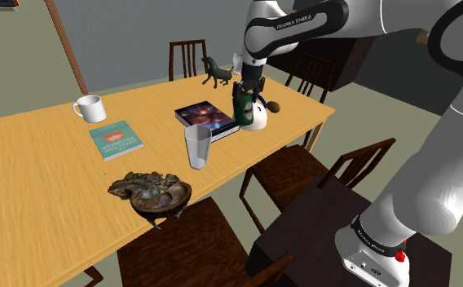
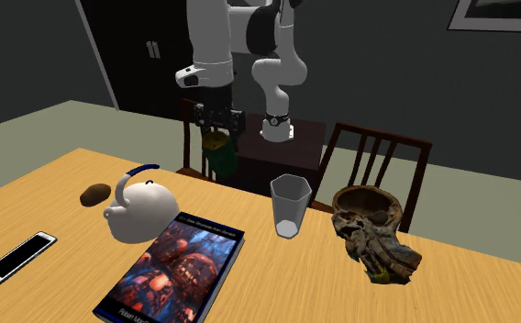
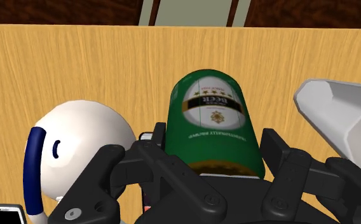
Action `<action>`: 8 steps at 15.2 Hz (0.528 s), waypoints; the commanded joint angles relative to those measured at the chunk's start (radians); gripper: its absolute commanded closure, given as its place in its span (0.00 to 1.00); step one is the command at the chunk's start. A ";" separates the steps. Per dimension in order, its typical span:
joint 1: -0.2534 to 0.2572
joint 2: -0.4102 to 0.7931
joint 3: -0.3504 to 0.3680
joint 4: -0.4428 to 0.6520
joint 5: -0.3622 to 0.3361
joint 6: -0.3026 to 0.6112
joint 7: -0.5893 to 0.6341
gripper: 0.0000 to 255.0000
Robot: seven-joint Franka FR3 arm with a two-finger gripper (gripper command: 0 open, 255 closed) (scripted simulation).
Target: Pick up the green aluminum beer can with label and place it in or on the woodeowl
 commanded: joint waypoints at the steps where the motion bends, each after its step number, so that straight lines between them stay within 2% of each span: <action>1: 0.000 -0.010 0.000 0.017 -0.001 -0.027 0.001 1.00; 8: 0.088 -0.003 0.071 0.044 -0.009 -0.047 0.163 1.00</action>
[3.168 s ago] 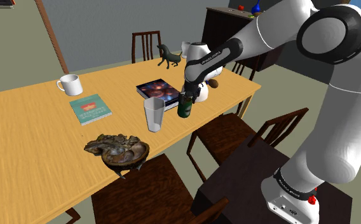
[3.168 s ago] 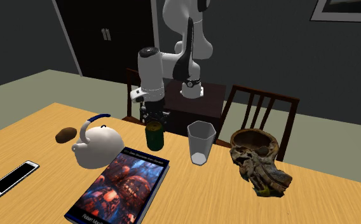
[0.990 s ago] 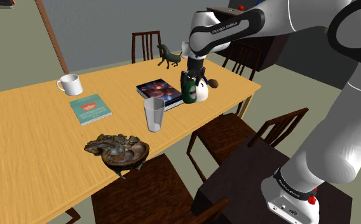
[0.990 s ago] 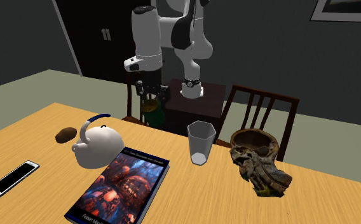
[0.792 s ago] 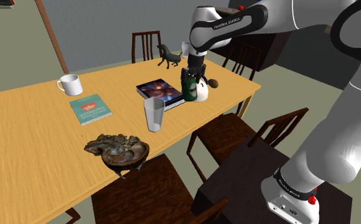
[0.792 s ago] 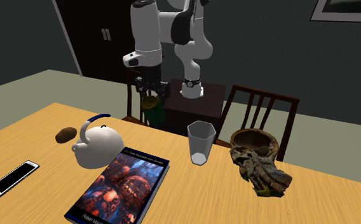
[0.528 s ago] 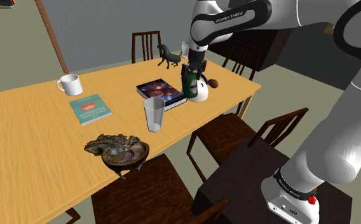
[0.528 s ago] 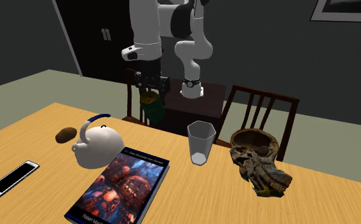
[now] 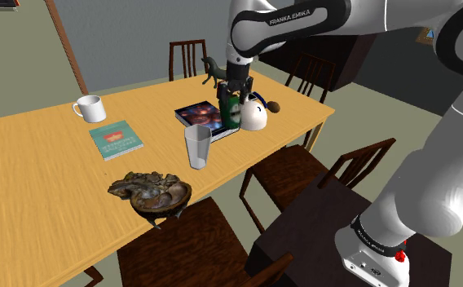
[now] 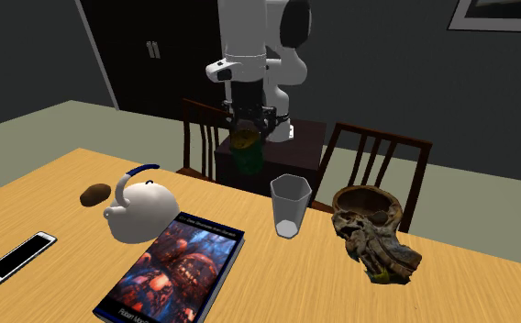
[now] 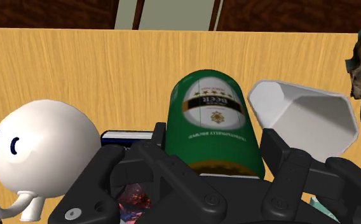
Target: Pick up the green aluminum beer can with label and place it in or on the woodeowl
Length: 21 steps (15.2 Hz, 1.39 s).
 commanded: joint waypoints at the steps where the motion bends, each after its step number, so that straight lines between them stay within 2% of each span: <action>1: 0.024 0.011 0.019 0.018 -0.002 -0.007 0.045 1.00; 12: 0.165 0.123 0.119 0.196 -0.027 -0.074 0.291 1.00; 21: 0.296 0.305 0.175 0.478 -0.067 -0.179 0.474 1.00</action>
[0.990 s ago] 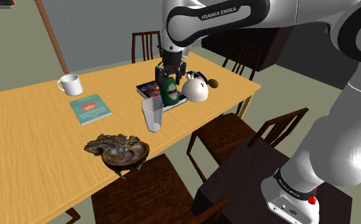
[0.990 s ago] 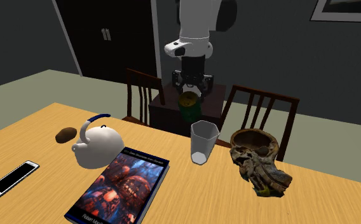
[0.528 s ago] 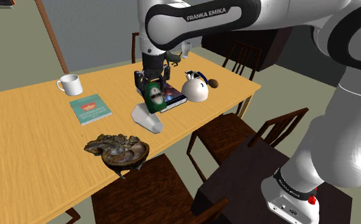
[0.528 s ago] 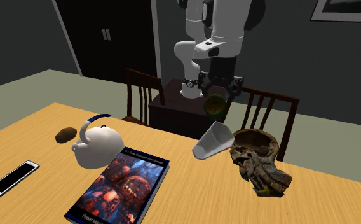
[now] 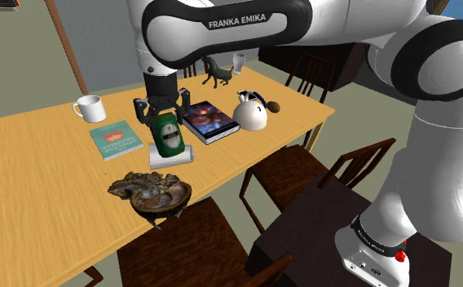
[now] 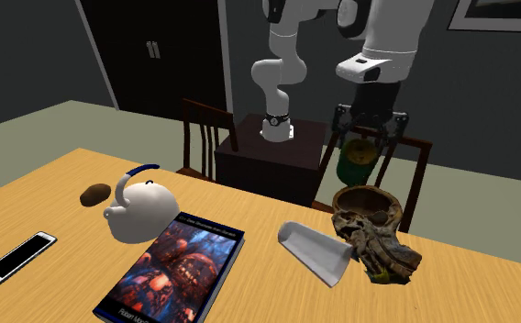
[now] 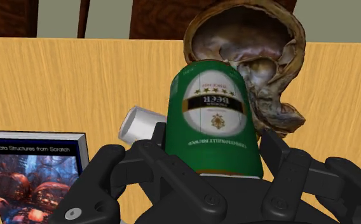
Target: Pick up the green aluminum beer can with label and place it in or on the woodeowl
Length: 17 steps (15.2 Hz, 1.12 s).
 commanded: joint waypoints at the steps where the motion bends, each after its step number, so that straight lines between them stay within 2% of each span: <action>1: 0.031 0.054 0.009 0.084 -0.011 -0.030 0.037 1.00; 6: 0.114 0.205 0.022 0.331 -0.039 -0.129 0.115 1.00; 17: 0.105 0.202 0.020 0.176 -0.041 0.021 0.120 1.00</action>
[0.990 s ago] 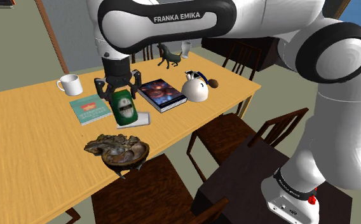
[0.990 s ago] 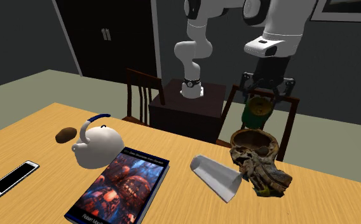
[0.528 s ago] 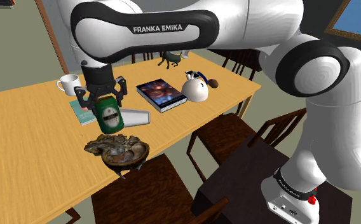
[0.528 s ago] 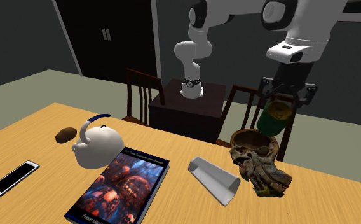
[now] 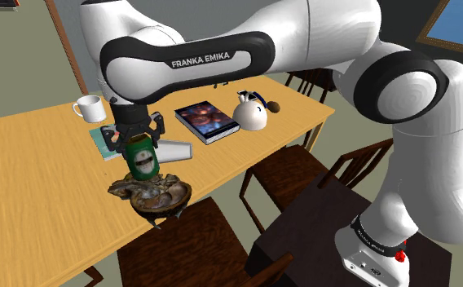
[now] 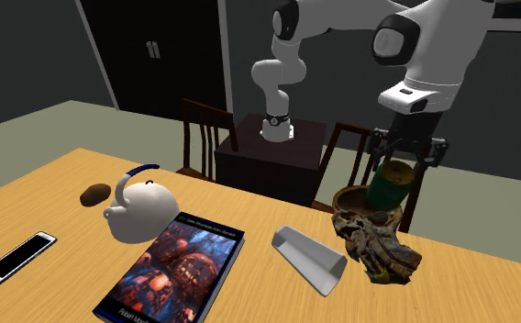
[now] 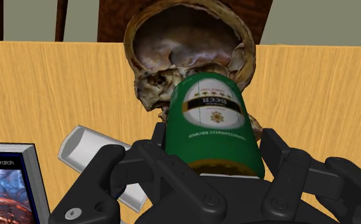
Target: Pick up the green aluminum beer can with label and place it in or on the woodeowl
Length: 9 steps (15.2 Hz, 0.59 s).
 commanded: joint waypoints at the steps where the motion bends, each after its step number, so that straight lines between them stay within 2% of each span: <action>1: -0.001 0.005 -0.001 -0.022 -0.001 0.028 0.001 1.00; 9: -0.003 0.024 -0.003 -0.092 -0.006 0.117 0.005 1.00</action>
